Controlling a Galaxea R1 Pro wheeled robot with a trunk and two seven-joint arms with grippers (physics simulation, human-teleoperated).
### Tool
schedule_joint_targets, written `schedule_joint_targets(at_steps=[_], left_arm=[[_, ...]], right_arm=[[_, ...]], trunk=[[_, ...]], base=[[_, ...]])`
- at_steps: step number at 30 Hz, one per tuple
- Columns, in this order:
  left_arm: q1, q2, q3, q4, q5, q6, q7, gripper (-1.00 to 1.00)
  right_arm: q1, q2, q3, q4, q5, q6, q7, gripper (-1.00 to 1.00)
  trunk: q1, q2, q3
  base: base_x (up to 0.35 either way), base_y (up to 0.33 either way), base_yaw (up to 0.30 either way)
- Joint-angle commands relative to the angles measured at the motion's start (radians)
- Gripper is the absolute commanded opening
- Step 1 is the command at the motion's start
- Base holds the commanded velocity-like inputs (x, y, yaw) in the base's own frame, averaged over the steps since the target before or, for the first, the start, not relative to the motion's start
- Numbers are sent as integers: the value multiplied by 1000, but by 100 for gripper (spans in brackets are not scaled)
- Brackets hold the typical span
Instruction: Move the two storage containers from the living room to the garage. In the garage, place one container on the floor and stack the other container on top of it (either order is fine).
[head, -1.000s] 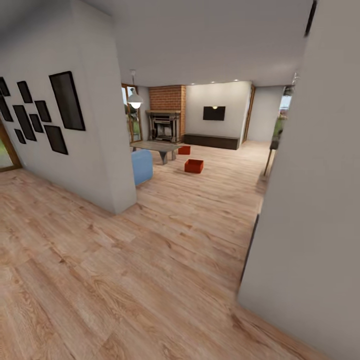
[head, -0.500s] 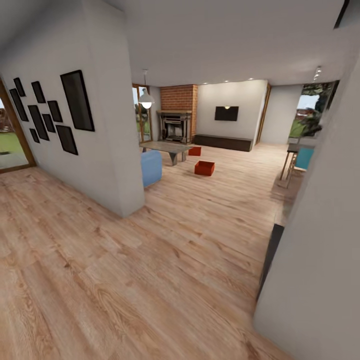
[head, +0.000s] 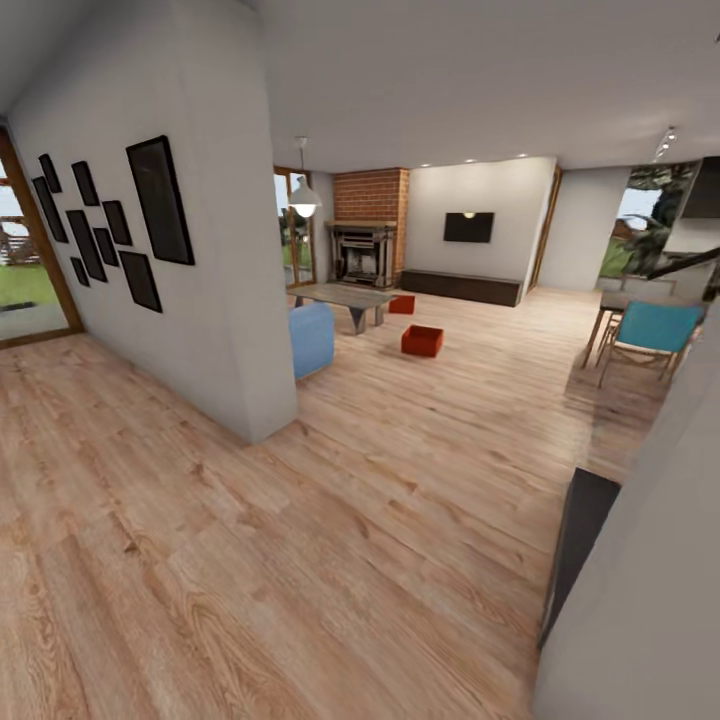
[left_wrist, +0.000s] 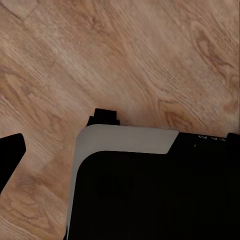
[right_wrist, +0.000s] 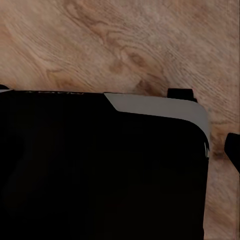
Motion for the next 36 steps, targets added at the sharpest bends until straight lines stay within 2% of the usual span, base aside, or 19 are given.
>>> schedule_joint_targets(at_steps=[1,9,36], left_arm=[[-1,0,8,1,-5,-3,-4,100],[-1,0,8,1,-5,-3,-4,100],[-1,0,8,1,-5,-3,-4,100]], right_arm=[[0,0,-5,1,1,-3,5,100],[0,0,-5,1,1,-3,5,100],[0,0,-6,1,-1,-2,5,100]], trunk=[[1,-1,-1],[1,-1,-1],[1,-1,-1]], base=[[346,0,222],[346,0,186],[346,0,6]])
